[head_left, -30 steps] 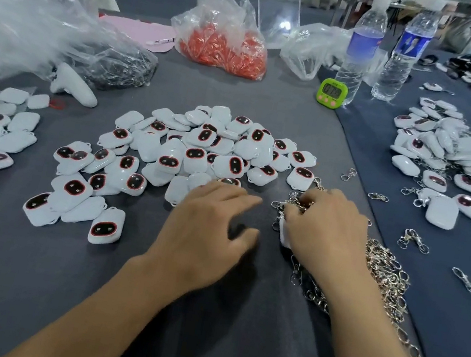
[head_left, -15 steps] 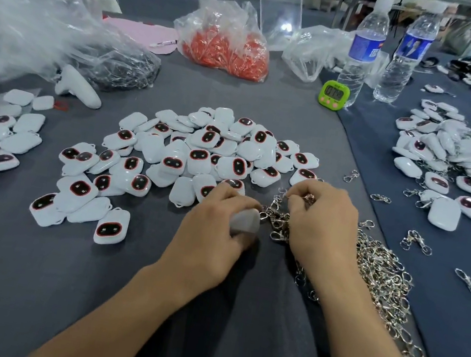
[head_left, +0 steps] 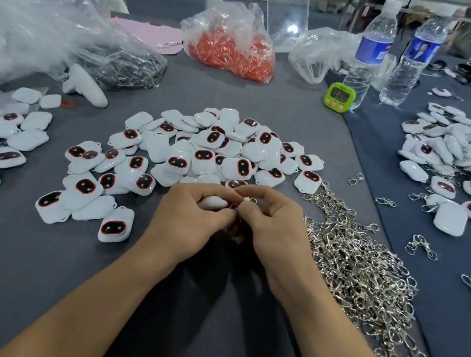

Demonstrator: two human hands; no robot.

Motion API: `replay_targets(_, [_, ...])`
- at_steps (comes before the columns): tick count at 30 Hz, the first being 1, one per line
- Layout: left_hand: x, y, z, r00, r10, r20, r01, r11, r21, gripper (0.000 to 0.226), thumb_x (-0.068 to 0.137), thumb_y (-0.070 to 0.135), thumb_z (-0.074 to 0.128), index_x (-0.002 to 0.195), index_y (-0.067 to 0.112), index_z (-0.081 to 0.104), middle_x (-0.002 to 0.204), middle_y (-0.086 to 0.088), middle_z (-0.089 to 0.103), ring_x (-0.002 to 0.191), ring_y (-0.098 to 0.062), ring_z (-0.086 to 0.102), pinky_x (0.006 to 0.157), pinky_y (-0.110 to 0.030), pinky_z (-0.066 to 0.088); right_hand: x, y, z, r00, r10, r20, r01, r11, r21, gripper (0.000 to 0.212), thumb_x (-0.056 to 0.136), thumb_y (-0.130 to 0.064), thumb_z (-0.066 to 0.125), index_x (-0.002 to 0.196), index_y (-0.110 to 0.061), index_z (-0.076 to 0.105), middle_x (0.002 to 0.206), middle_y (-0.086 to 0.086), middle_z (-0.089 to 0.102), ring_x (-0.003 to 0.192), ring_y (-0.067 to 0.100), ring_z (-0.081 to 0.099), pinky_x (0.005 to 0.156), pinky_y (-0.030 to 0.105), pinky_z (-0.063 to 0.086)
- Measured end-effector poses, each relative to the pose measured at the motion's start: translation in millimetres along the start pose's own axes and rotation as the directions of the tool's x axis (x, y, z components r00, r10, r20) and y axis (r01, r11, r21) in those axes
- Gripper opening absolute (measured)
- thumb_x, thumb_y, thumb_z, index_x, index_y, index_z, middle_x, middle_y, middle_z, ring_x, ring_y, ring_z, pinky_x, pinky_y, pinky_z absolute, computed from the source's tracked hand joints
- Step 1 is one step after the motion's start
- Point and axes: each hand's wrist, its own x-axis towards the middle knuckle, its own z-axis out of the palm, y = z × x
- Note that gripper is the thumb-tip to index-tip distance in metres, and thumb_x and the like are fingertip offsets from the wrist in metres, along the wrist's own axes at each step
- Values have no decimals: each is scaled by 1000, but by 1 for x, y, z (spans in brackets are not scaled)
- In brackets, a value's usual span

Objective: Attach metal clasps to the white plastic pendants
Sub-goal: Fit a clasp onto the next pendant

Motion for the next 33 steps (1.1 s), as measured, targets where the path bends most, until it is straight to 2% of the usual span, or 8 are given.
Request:
replay_targets(6, [1, 1, -2, 993, 77, -93, -70, 995, 77, 20, 77, 11, 83, 78, 30, 80, 79, 15, 76, 77, 1, 71, 71, -13, 52, -1, -3, -1, 997, 63, 52, -67, 994, 87, 13, 99, -12, 61, 99, -10, 74, 73, 13, 73, 54, 20, 64, 48, 27, 50])
replay_targets(10, [-2, 9, 3, 968, -47, -247, -21, 964, -265, 21, 81, 6, 79, 82, 27, 79, 86, 5, 77, 84, -11, 73, 77, -26, 58, -1, -8, -2, 930, 255, 263, -343, 858, 382, 41, 108, -34, 48, 94, -4, 74, 89, 17, 76, 67, 22, 73, 51, 26, 56])
replay_targets(14, [-7, 16, 6, 956, -238, -173, 115, 843, -526, 21, 84, 6, 75, 80, 27, 79, 81, -3, 75, 71, -18, 70, 58, -30, 57, -9, -6, 7, 863, 159, 479, -374, 839, 395, 27, 96, 10, 50, 97, -3, 74, 92, 12, 75, 83, 20, 75, 77, 33, 64])
replay_targets(20, [-14, 21, 11, 980, -189, 58, 193, 848, -493, 25, 84, -3, 68, 76, 17, 79, 88, -3, 77, 72, -17, 72, 48, -27, 53, -8, 2, 18, 948, 59, 314, -181, 909, 375, 30, 91, 15, 53, 97, -9, 68, 80, 7, 71, 73, 16, 71, 67, 30, 61])
replay_targets(25, [-9, 20, 5, 959, -230, -163, 108, 835, -540, 14, 81, 5, 76, 80, 18, 81, 79, -4, 76, 68, -19, 70, 55, -32, 55, -13, 2, 19, 966, 63, 252, -68, 998, 9, 7, 74, -23, 72, 69, -18, 70, 65, 4, 65, 58, 17, 57, 54, 31, 45])
replay_targets(27, [-2, 11, -7, 937, -184, -297, 38, 899, -437, 17, 78, 9, 80, 81, 26, 82, 81, 2, 78, 77, -13, 73, 74, -35, 59, -11, 3, 17, 982, 69, 174, -60, 996, -60, 14, 67, -20, 71, 64, -14, 58, 62, 7, 57, 54, 19, 55, 54, 33, 43])
replay_targets(29, [3, 4, -18, 951, -6, -309, -11, 999, -53, 18, 75, 16, 85, 75, 34, 81, 78, 12, 77, 77, -3, 73, 81, -30, 57, -8, 2, 11, 995, 49, 89, -47, 999, -28, 23, 64, -13, 69, 65, -15, 46, 62, 15, 53, 53, 21, 54, 51, 33, 42])
replay_targets(33, [1, 0, -18, 981, 111, -158, -37, 913, 407, 13, 67, 34, 90, 70, 39, 78, 63, 29, 69, 63, 11, 66, 66, -12, 51, -1, -3, -2, 999, 50, 17, -50, 999, -2, 31, 61, -15, 62, 91, -24, 64, 82, 25, 73, 55, 24, 57, 53, 34, 45])
